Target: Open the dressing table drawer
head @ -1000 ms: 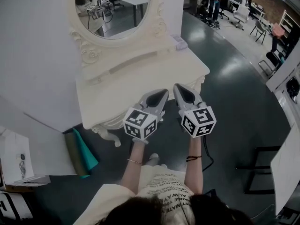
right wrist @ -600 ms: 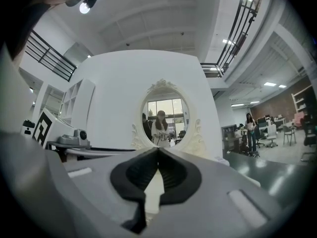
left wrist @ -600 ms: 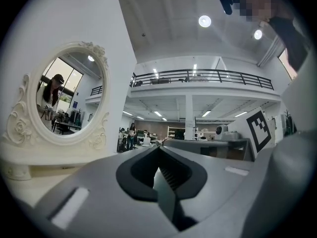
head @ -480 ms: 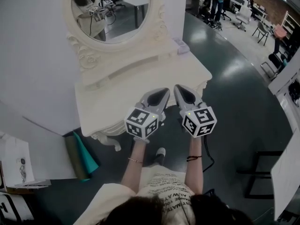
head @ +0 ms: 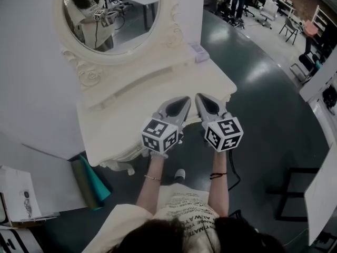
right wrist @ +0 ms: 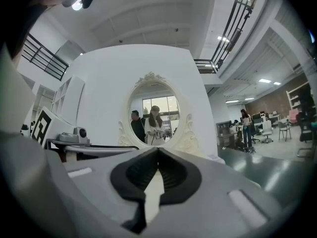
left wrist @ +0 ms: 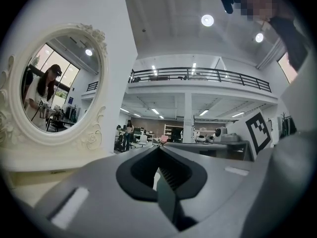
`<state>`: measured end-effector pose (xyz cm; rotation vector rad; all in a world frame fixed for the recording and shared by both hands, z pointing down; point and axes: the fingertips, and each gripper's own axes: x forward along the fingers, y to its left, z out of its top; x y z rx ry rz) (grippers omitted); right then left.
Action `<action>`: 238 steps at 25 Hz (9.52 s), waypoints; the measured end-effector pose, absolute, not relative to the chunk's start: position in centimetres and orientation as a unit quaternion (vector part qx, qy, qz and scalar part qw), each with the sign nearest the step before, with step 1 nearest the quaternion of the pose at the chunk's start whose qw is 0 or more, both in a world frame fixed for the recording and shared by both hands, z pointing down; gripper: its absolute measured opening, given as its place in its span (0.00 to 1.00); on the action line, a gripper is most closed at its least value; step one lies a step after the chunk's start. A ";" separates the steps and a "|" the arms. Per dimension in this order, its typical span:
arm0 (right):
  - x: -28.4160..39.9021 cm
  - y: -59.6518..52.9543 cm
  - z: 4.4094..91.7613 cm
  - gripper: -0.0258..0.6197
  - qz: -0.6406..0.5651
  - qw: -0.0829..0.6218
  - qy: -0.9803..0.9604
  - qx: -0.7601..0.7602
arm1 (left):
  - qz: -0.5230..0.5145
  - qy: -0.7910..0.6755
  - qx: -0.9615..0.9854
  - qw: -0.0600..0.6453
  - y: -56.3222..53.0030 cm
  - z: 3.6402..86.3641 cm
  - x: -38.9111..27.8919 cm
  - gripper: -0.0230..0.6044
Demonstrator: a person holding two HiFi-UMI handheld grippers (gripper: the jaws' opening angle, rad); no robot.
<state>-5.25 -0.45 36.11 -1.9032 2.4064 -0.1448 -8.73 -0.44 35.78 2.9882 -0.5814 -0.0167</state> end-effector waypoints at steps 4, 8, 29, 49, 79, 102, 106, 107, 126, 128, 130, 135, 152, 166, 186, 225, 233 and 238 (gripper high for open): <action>-4.6 -2.2 36.4 0.04 -0.050 0.032 0.780 -0.622 | -0.007 -0.186 0.981 0.051 -2.3 35.9 -8.0 0.03; -4.1 -4.0 36.8 0.04 -0.053 0.028 0.778 -0.625 | -0.007 -0.181 0.982 0.053 -4.2 36.1 -7.3 0.03; 0.9 -12.1 37.8 0.04 -0.068 0.013 0.807 -0.587 | -0.006 -0.229 0.971 0.069 -11.7 37.0 -3.0 0.03; 5.7 -19.7 39.1 0.04 -0.072 -0.005 0.863 -0.500 | -0.014 -0.332 0.940 0.081 -18.5 38.3 2.0 0.03; 3.9 -29.9 47.8 0.04 -0.147 -0.077 0.850 -0.499 | 0.052 -0.326 0.931 0.159 -28.1 46.7 0.5 0.03; 6.5 -33.8 55.8 0.04 -0.222 -0.148 0.840 -0.473 | 0.078 -0.361 0.903 0.221 -31.1 52.5 3.2 0.03; 6.8 -34.3 56.7 0.04 -0.227 -0.157 0.841 -0.466 | 0.077 -0.371 0.897 0.227 -31.3 53.2 3.5 0.03; 6.9 -34.4 56.9 0.04 -0.227 -0.159 0.840 -0.465 | 0.077 -0.374 0.895 0.228 -31.4 53.4 3.5 0.03; 8.1 -36.9 60.9 0.16 -0.247 -0.174 0.820 -0.487 | 0.080 -0.405 0.876 0.250 -32.1 57.0 3.5 0.03; 8.2 -37.1 61.0 0.16 -0.246 -0.176 0.818 -0.489 | 0.080 -0.405 0.876 0.250 -32.3 57.2 3.6 0.03; 8.3 -37.2 61.1 0.16 -0.246 -0.175 0.816 -0.493 | 0.081 -0.404 0.876 0.251 -32.3 57.3 3.7 0.03; 8.0 -37.8 61.0 0.27 -0.254 -0.170 0.812 -0.497 | 0.083 -0.404 0.875 0.253 -32.5 57.5 3.7 0.03; 7.9 -38.9 61.9 0.20 -0.252 -0.203 0.790 -0.520 | 0.082 -0.413 0.870 0.257 -33.1 57.9 2.7 0.03; 8.1 -38.5 61.9 0.20 -0.273 -0.208 0.784 -0.518 | 0.084 -0.412 0.869 0.260 -32.9 57.8 3.1 0.03; 8.2 -37.1 61.9 0.20 -0.279 -0.205 0.784 -0.515 | 0.089 -0.407 0.871 0.259 -31.4 57.6 3.1 0.03; 8.6 -33.0 62.3 0.20 -0.285 -0.218 0.784 -0.507 | 0.091 -0.398 0.874 0.265 -28.1 57.5 4.0 0.03; 8.6 -32.1 62.2 0.20 -0.286 -0.218 0.784 -0.505 | 0.087 -0.401 0.873 0.265 -27.2 57.3 4.0 0.03; 8.7 -31.6 62.3 0.20 -0.288 -0.219 0.784 -0.505 | 0.086 -0.402 0.872 0.265 -26.7 57.4 4.1 0.03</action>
